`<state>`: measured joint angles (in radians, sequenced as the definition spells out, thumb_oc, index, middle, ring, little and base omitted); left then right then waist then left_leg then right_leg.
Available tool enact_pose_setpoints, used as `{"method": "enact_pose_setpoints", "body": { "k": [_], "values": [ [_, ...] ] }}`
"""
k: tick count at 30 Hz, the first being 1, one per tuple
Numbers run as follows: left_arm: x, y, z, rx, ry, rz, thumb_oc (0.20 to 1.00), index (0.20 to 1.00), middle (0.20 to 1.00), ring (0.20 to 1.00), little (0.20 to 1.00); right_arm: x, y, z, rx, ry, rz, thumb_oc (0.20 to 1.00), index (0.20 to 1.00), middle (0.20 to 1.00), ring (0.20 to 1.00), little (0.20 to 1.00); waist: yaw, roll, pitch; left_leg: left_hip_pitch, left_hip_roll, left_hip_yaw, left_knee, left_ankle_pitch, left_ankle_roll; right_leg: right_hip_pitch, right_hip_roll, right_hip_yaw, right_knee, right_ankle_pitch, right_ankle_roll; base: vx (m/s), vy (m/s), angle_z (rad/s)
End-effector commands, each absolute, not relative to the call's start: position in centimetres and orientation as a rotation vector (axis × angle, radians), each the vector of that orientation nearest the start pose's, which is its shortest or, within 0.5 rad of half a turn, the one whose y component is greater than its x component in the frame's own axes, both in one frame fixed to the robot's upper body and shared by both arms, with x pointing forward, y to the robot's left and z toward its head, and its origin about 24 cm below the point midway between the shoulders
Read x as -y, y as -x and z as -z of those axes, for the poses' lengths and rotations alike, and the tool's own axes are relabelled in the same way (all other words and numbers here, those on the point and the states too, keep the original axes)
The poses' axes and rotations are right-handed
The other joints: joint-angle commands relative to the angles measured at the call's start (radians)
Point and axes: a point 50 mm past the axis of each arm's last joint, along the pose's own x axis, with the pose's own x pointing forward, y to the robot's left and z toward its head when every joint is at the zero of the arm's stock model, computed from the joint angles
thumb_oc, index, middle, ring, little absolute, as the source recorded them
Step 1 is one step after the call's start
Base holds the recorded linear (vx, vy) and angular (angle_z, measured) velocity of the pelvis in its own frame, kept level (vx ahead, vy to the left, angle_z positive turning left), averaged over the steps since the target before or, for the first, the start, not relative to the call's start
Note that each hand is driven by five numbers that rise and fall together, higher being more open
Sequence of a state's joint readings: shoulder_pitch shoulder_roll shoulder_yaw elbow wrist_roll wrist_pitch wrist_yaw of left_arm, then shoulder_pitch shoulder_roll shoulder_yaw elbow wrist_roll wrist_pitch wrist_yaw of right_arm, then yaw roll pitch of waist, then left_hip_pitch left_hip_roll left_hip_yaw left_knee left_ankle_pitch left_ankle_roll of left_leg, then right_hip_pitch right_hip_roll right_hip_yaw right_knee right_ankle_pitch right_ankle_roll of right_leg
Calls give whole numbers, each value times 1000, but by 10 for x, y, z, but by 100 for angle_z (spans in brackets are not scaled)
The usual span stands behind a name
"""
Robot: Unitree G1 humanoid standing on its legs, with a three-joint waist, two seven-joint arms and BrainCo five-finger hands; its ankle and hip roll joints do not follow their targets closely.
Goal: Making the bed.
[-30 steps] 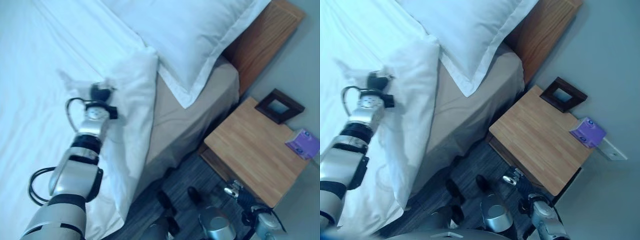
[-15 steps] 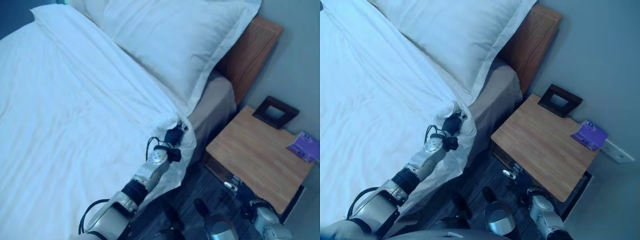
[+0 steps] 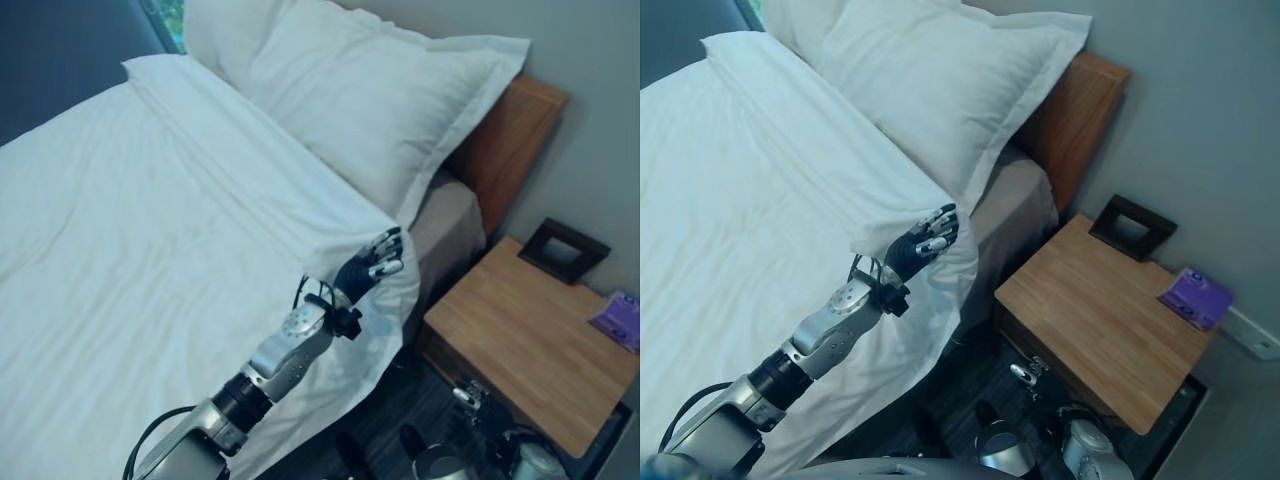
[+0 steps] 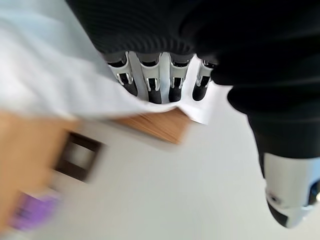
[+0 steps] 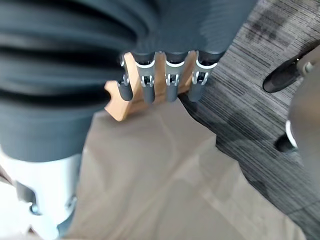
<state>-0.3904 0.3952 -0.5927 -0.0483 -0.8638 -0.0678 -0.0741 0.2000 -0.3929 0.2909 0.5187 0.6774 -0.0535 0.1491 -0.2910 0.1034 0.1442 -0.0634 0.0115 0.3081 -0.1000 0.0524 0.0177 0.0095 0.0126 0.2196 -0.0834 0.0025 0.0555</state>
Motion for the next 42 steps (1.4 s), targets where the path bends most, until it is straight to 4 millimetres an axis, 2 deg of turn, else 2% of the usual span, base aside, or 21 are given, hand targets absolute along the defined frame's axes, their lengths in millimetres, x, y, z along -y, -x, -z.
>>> {"method": "enact_pose_setpoints", "body": {
  "k": [1,5,7,8,15,18,19,20,23,25,26,27,28,30,31,33,34,35,36,38,42],
  "values": [
    [-54,-275,-147,278,473,833,1000,1000,1000,1000,1000,214,-142,94,-663,-309,-53,1000,1000,1000,1000,1000,11,-4,-53,69,12,-25,13,-9,-72,-61,-19,-52,-4,66,64,2,-15,11],
    [-72,-271,-144,283,527,774,1000,1000,1000,1000,1000,215,-140,96,-658,-337,-21,1000,1000,1000,1000,1000,31,-11,-59,72,11,-38,13,-8,-72,-50,-22,-67,-4,60,62,6,-7,9],
    [-72,-271,-143,283,527,773,1000,1000,1000,1000,1000,215,-140,96,-658,-337,-22,1000,1000,1000,1000,1000,30,-11,-59,72,11,-39,13,-8,-72,-50,-22,-67,-4,60,62,0,-1,4],
    [-87,-269,-138,282,541,713,1000,1000,1000,1000,1000,215,-138,97,-655,-357,-1,1000,1000,1000,1000,1000,42,-14,-63,74,9,-46,13,-7,-71,-44,-21,-76,-4,57,59,11,-6,3],
    [-125,-265,-127,286,596,534,1000,1000,1000,1000,1000,218,-139,96,-637,-366,29,1000,1000,1000,1000,1000,73,-24,-69,77,6,-65,13,-6,-70,-32,-24,-95,-4,50,57,7,-8,12],
    [-141,-261,-120,278,585,459,1000,1000,1000,1000,1000,227,-151,86,-572,-357,50,1000,1000,1000,1000,1000,85,-25,-70,78,7,-69,13,-6,-69,-31,-25,-101,-4,47,57,0,0,0],
    [-146,-259,-117,276,583,440,1000,1000,1000,1000,1000,232,-158,79,-533,-344,59,313,313,313,313,313,89,-26,-71,78,6,-72,13,-6,-67,-29,-25,-104,-4,46,57,17,-1,3],
    [-150,-256,-114,266,584,423,1000,1000,1000,1000,1000,240,-168,68,-471,-329,82,200,200,200,200,200,93,-26,-73,78,6,-73,13,-7,-66,-28,-26,-105,-4,44,57,26,-3,8],
    [-163,-247,-99,222,602,366,1000,1000,1000,1000,1000,271,-211,18,-206,-269,188,200,200,200,200,200,106,-24,-77,84,4,-76,13,-12,-60,-22,-28,-106,-4,40,59,32,12,10],
    [-162,-241,-93,192,630,354,1000,1000,1000,1000,1000,286,-240,-25,-3,-254,257,200,200,200,200,200,121,-21,-79,86,2,-80,13,-16,-54,-21,-31,-108,-4,37,59,6,7,2],
    [-162,-241,-93,193,631,355,1000,1000,1000,1000,1000,286,-240,-26,-2,-253,258,200,200,200,200,200,121,-21,-78,86,2,-80,13,-16,-54,-20,-31,-108,-4,37,59,0,0,0],
    [-161,-238,-87,154,642,343,1000,1000,1000,1000,1000,294,-261,-54,109,-243,291,200,200,200,200,200,139,-22,-78,85,0,-86,13,-17,-50,-18,-32,-111,-4,36,59,0,0,0],
    [-161,-238,-87,155,642,343,1000,1000,1000,1000,1000,294,-261,-55,109,-243,291,200,200,200,200,200,139,-22,-77,86,0,-86,13,-17,-50,-18,-32,-111,-4,36,59,0,0,0],
    [-159,-231,-73,70,620,347,1000,1000,1000,1000,1000,293,-292,-104,260,-200,264,200,200,200,200,200,177,-26,-74,84,-3,-95,13,-16,-47,-14,-34,-118,-4,35,58,-21,-3,11],
    [-158,-229,-71,52,604,360,1000,1000,1000,1000,1000,285,-302,-120,310,-210,234,200,200,200,200,200,190,-27,-73,84,-4,-97,13,-16,-46,-13,-34,-121,-4,34,57,-29,2,7],
    [-157,-226,-69,32,606,369,1000,1000,1000,1000,1000,278,-310,-133,347,-210,207,200,200,200,200,200,197,-27,-69,83,-4,-98,13,-15,-47,-13,-33,-121,-4,35,56,-12,3,5],
    [-156,-222,-64,-3,631,376,1000,1000,1000,1000,1000,254,-326,-156,401,-181,117,200,200,200,200,200,215,-29,-67,80,-4,-100,13,-12,-46,-15,-32,-120,-4,37,55,-18,1,10],
    [-156,-222,-63,-5,628,378,1000,1000,1000,1000,1000,250,-330,-160,411,-186,108,200,200,200,200,200,221,-30,-66,79,-4,-100,13,-12,-46,-14,-32,-121,-4,37,54,0,0,0],
    [-158,-222,-62,-12,630,367,1000,1000,1000,1000,1000,230,-339,-165,413,-210,41,200,200,200,200,200,235,-33,-65,79,-4,-103,13,-10,-45,-13,-32,-123,-4,37,52,-11,-3,-4],
    [-157,-221,-61,-17,638,364,1000,1000,1000,1000,1000,220,-343,-165,405,-218,6,200,200,200,200,200,241,-34,-63,80,-4,-106,13,-9,-45,-12,-31,-125,-4,36,50,-2,-3,2],
    [-157,-222,-58,-25,636,353,1000,1000,1000,1000,1000,182,-355,-153,314,-228,-142,200,200,200,200,200,265,-39,-54,76,-7,-119,13,-4,-45,-10,-33,-137,-4,36,47,-21,-11,16]
  ]
}}
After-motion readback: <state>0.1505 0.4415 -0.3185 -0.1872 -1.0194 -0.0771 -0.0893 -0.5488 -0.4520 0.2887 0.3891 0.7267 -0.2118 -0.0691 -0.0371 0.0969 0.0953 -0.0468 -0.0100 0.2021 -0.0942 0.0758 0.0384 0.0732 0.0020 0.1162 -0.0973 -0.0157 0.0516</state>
